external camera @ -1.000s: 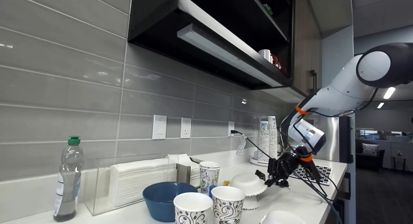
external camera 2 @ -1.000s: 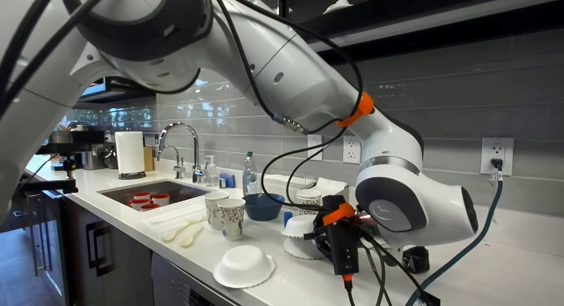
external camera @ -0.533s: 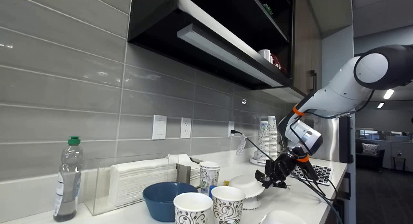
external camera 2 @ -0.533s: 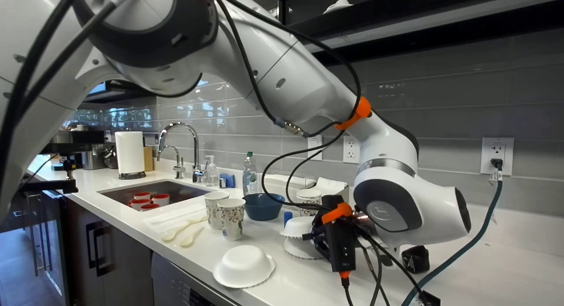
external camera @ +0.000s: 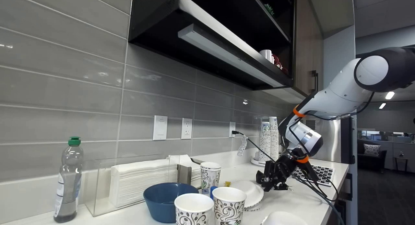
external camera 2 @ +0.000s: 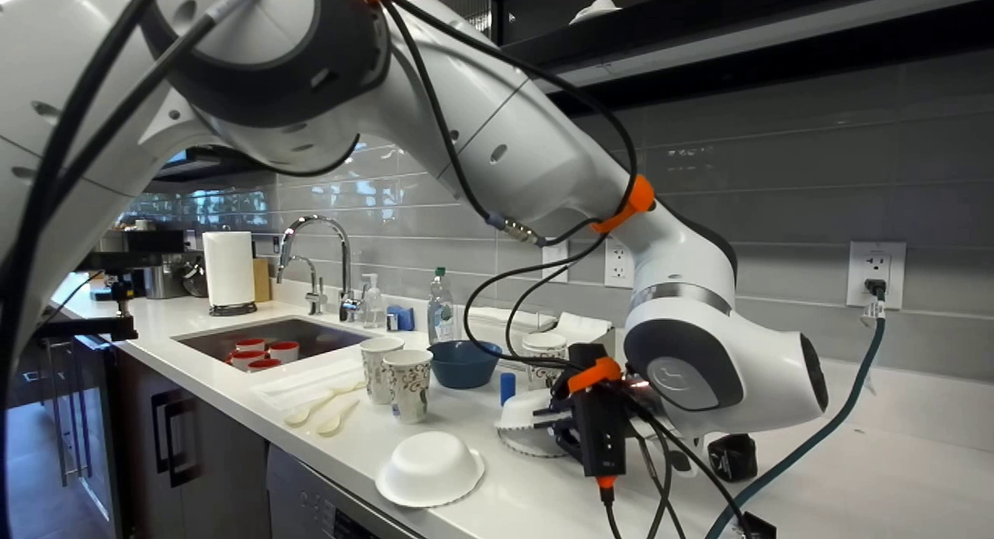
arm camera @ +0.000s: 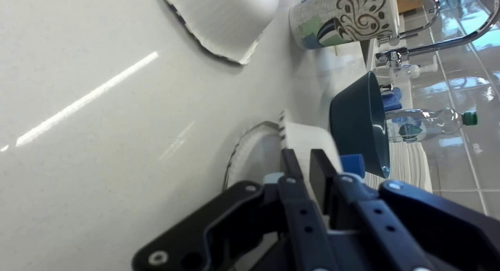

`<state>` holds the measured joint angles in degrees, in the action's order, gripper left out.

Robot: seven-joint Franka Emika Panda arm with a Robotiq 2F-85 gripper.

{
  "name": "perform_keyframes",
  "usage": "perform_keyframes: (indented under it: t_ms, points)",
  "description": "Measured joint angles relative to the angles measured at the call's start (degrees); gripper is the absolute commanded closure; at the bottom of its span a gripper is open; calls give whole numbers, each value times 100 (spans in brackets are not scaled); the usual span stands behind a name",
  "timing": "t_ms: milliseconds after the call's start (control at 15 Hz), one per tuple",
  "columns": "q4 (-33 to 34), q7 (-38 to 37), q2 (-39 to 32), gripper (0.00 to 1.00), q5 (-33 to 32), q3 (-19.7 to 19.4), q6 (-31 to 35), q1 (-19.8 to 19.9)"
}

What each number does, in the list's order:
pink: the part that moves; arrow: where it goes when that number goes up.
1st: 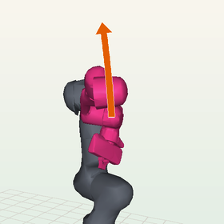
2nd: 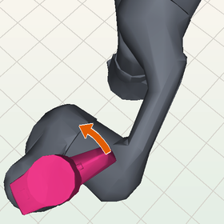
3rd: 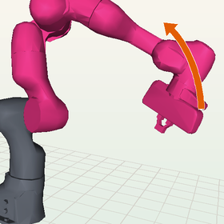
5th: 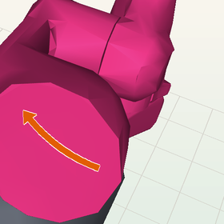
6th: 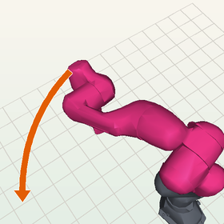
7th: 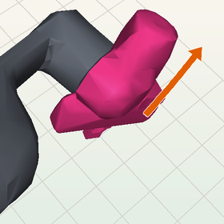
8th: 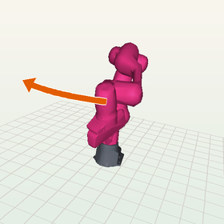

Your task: Stack up the white bowls on the counter

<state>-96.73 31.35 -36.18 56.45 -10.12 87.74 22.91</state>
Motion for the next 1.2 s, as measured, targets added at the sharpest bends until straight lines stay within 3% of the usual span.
perform_keyframes:
  t_ms: [467, 600, 667, 800, 1200]
  points:
    - [13, -185, 9, 4, -23, -29, 0, 8]
    - [11, -259, 49, 0, -119, -92, -1, 11]
    - [-2, -291, 85, 8, -209, -133, -4, 11]
    - [-67, -317, 175, 0, -427, -199, -13, 12]
    - [-101, -360, 235, 0, -522, -217, -15, 8]
